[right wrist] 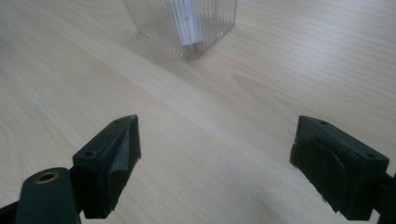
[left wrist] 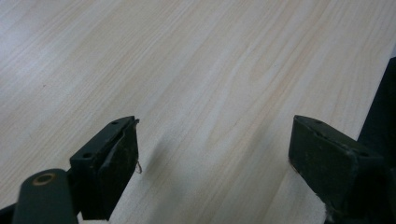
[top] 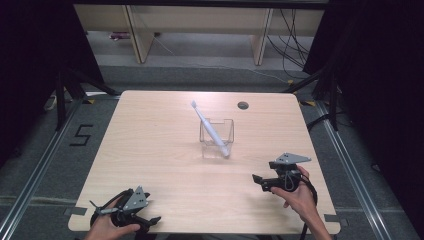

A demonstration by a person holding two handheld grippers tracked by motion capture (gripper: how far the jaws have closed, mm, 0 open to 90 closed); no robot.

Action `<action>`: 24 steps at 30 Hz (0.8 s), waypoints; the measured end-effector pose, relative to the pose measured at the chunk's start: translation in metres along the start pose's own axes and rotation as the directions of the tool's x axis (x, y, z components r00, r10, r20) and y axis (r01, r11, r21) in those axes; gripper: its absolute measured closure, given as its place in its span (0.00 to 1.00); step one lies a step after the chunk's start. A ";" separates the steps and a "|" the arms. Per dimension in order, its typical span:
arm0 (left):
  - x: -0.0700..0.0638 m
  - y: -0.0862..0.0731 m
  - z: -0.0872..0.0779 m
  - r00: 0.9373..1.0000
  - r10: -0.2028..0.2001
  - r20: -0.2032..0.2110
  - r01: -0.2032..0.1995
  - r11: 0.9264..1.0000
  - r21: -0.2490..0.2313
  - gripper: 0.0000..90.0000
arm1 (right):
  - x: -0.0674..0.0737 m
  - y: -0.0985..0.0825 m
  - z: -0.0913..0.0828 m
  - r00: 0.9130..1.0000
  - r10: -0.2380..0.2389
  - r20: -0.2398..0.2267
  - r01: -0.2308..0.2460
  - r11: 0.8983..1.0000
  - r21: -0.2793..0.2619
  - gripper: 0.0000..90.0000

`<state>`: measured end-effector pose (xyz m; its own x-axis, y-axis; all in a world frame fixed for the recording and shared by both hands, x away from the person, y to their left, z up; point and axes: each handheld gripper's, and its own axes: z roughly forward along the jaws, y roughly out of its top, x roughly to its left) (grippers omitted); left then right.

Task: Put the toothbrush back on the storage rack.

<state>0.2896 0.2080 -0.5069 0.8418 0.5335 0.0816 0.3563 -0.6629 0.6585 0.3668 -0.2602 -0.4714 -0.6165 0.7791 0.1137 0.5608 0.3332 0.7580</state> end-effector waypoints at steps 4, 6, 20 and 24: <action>-0.001 0.000 0.000 1.000 0.002 0.000 -0.002 1.000 0.001 0.17 | 0.001 -0.006 0.000 1.000 0.007 0.000 -0.007 1.000 0.000 0.18; -0.001 0.000 0.000 1.000 0.001 0.000 -0.001 1.000 0.001 0.17 | 0.000 -0.008 -0.001 1.000 0.000 -0.002 0.000 1.000 0.003 0.18; 0.000 0.000 0.000 1.000 -0.013 0.001 0.013 1.000 0.015 0.17 | 0.008 -0.021 -0.005 0.999 -0.018 -0.026 0.019 0.999 0.029 0.18; -0.002 0.000 0.001 1.000 -0.015 0.000 0.015 1.000 0.003 0.17 | 0.012 -0.024 -0.006 0.999 -0.006 -0.041 0.008 0.999 0.044 0.18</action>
<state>0.2885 0.2070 -0.5079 0.8365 0.5432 0.0718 0.3699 -0.6566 0.6573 0.3426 -0.2624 -0.4843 -0.6419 0.7548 0.1351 0.5799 0.3626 0.7296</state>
